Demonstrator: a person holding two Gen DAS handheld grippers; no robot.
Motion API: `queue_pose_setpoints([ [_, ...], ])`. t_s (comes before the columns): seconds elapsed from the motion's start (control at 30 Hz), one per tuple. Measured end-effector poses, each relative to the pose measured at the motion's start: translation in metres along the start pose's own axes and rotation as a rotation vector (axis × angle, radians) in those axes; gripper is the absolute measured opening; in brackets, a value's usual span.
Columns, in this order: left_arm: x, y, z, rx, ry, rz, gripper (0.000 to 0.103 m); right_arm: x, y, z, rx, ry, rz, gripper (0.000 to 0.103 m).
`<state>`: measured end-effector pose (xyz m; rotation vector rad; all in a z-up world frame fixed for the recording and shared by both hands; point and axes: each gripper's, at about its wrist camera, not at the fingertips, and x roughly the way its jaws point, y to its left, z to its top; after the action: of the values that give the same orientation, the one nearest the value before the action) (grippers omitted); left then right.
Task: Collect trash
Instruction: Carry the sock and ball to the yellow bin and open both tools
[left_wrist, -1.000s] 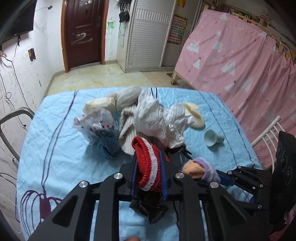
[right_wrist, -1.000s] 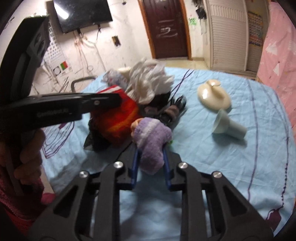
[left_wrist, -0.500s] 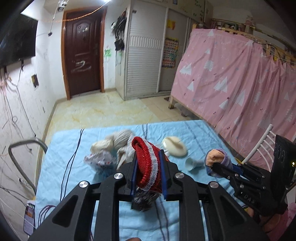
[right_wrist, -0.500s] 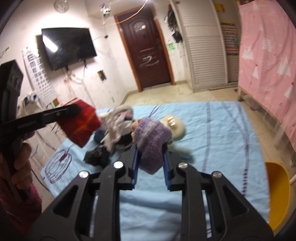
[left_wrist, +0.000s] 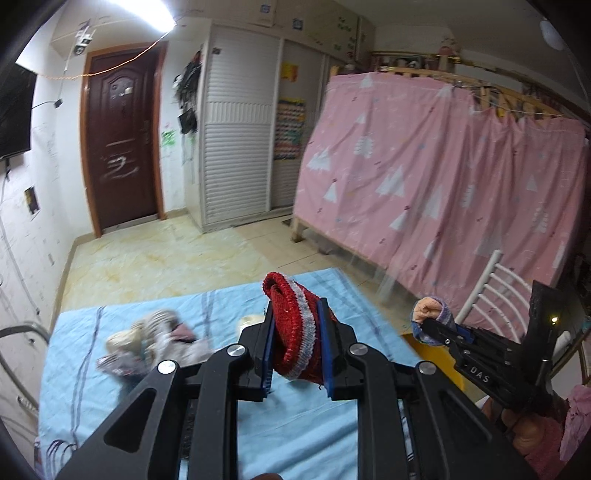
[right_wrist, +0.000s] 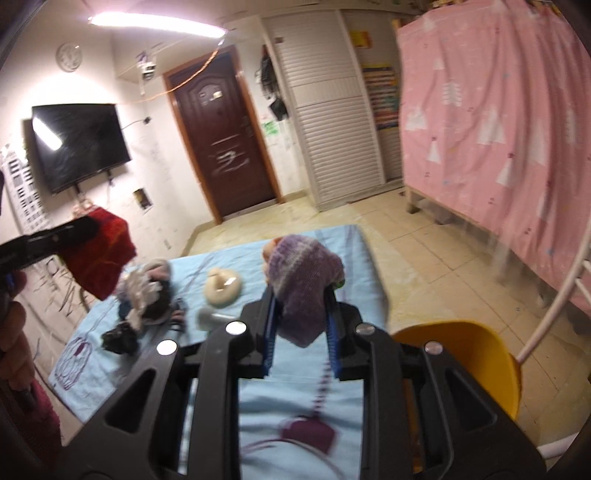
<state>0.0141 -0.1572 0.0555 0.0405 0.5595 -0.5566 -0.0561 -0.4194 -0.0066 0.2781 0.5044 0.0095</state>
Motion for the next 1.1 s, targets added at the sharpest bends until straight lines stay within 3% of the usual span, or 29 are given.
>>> queue_pose_setpoints([
  [0.33, 0.028, -0.069, 0.007, 0.054, -0.016, -0.127, 0.012, -0.019, -0.051, -0.005, 0.022, -0.031, -0.167, 0.022],
  [0.63, 0.069, -0.124, 0.005, 0.125, 0.041, -0.197, 0.012, -0.015, -0.089, -0.016, 0.065, 0.002, -0.213, 0.022],
  [0.97, 0.12, -0.17, 0.003, 0.153, 0.142, -0.241, 0.014, -0.013, -0.121, -0.023, 0.143, 0.014, -0.231, 0.042],
  [1.1, 0.138, -0.18, 0.002, 0.146, 0.181, -0.254, 0.017, -0.014, -0.129, -0.025, 0.163, 0.01, -0.227, 0.044],
])
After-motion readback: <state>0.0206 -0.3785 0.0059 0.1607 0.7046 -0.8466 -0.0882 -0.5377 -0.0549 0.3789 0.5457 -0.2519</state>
